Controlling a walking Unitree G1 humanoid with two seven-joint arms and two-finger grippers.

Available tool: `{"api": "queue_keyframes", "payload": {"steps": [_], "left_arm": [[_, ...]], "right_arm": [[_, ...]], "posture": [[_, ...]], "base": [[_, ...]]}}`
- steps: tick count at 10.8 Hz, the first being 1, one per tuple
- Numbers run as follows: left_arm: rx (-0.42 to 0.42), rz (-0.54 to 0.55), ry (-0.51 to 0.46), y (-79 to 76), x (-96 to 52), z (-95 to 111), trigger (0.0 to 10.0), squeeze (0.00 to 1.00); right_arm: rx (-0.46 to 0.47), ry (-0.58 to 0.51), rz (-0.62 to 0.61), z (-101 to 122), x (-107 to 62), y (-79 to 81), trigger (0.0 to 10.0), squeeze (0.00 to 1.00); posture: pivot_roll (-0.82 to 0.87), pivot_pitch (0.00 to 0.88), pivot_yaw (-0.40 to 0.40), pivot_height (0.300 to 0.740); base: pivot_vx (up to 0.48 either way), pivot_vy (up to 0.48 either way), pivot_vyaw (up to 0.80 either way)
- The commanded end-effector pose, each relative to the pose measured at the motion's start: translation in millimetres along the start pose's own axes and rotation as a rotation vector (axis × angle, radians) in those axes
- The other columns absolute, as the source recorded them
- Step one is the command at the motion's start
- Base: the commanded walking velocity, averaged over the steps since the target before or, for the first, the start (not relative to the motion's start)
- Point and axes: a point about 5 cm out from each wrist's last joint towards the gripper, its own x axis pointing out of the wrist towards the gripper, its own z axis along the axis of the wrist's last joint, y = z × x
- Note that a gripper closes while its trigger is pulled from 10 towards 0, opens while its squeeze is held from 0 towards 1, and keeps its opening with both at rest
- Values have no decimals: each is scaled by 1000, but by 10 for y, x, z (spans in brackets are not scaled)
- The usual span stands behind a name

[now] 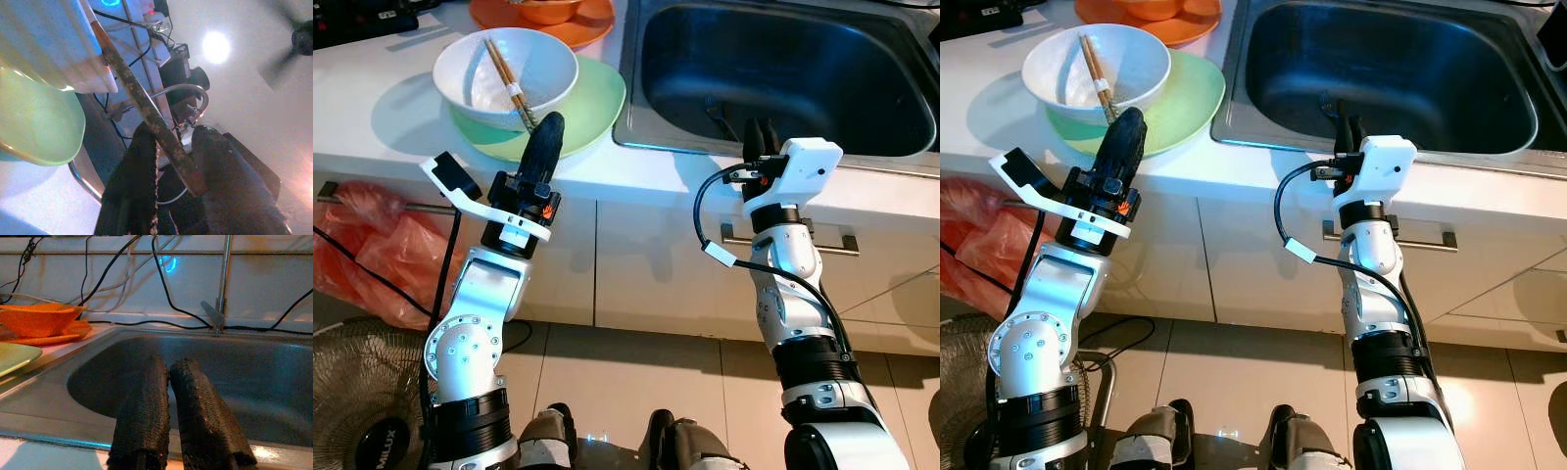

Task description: Kitchen organization

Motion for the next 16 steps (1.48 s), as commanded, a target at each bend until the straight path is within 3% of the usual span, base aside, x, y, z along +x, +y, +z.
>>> {"api": "queue_keyframes", "payload": {"steps": [1,7,9,10,11,14,16], "left_arm": [[4,-12,8,-28,-8,-34,0,0],[28,0,19,-27,-8,-57,0,0],[127,12,76,-33,22,-89,0,0],[241,28,118,-35,72,-96,0,0],[403,18,170,-74,149,-88,10000,0],[795,4,188,-209,382,-1,10000,0],[825,-46,184,-338,457,-61,10000,0]], "right_arm": [[-1,15,-2,-26,-15,-18,10000,0],[0,25,4,-45,-16,-7,10000,0],[0,28,1,-51,-20,-7,10000,0],[-1,29,1,-53,-19,-3,10000,0],[-2,30,-2,-54,-18,-4,10000,0],[-4,28,-10,-54,-18,-21,10000,0],[-6,26,-14,-46,-14,-37,10000,0]], "posture": [[153,214,-58,740],[157,221,-59,740],[156,223,-57,740],[157,222,-56,740],[156,221,-56,740],[156,215,-51,740],[153,215,-50,740]], "base": [[0,0,0],[0,0,0],[0,0,0],[0,0,0],[0,0,0],[0,0,0],[0,0,0]]}}
